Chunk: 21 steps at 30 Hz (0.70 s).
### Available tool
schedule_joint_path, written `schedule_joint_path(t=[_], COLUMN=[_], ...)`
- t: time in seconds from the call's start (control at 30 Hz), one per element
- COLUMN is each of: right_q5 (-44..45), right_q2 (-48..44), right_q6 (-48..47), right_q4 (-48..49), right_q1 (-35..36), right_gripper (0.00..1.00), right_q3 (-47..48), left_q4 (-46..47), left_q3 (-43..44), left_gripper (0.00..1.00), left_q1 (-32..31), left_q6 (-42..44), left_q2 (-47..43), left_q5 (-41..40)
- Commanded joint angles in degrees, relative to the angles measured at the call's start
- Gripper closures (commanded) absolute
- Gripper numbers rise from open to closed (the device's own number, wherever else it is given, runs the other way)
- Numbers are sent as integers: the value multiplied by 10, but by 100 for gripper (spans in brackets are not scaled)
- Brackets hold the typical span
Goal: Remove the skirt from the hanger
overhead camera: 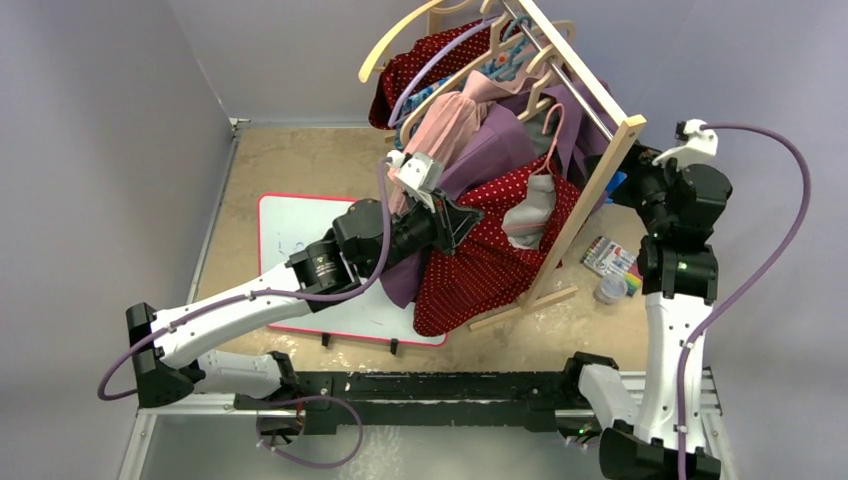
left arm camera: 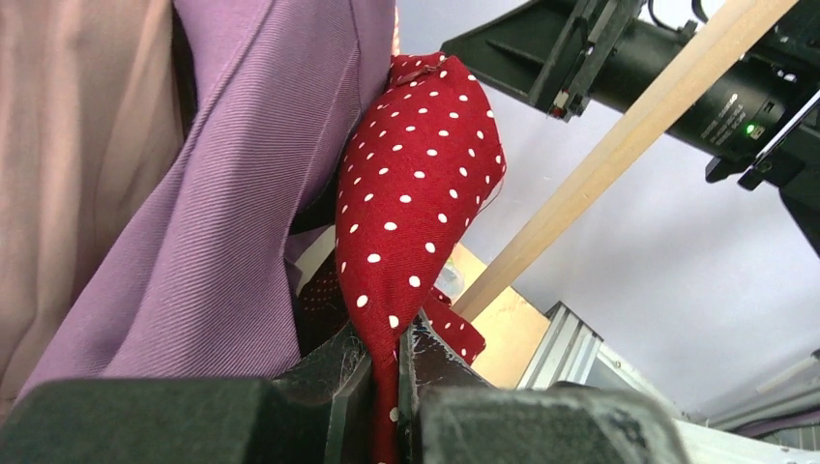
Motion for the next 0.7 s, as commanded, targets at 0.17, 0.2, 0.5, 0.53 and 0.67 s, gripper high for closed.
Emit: schedule_joint_path(t=[0.17,0.2,0.5,0.53,0.67], right_q5=[-170,-161,-233,-249,-325], right_q2=[-20,-28,-118,-120,-120], right_q6=[-19,-35,-78,-78,-68], right_q4=[77,74,197,217,345], right_q1=[-2,-2,-2,-2,-2], right_gripper=[10,9,12,13,19], right_q3=[-73,-85,-162,-170,-216], left_q4=[131,129,126,128,135], left_q3=[-29,-27,-29,-32,-47], left_gripper=[100,100,100,100,100], left_q1=[0,0,0,0,0], left_q6=[-45,-45,-53,-53,-61], left_q2=[-34,-33,-38,-41,-51], left_q5=[-30,-26,13,22,29])
